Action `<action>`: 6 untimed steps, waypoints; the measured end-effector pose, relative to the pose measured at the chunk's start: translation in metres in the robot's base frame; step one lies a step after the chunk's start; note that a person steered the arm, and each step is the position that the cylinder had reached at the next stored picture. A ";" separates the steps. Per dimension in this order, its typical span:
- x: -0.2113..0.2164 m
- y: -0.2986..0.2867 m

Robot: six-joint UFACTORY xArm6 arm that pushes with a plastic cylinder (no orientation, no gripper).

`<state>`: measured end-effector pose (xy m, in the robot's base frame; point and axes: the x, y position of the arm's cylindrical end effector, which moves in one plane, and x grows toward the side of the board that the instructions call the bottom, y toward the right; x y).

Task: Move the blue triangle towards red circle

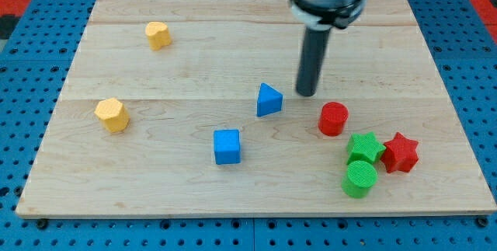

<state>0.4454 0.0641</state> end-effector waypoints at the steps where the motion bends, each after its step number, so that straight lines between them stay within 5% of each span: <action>1: 0.035 0.062; 2: 0.003 0.040; 3: -0.072 0.010; 4: -0.046 -0.071; 5: 0.009 -0.059; 6: 0.020 0.033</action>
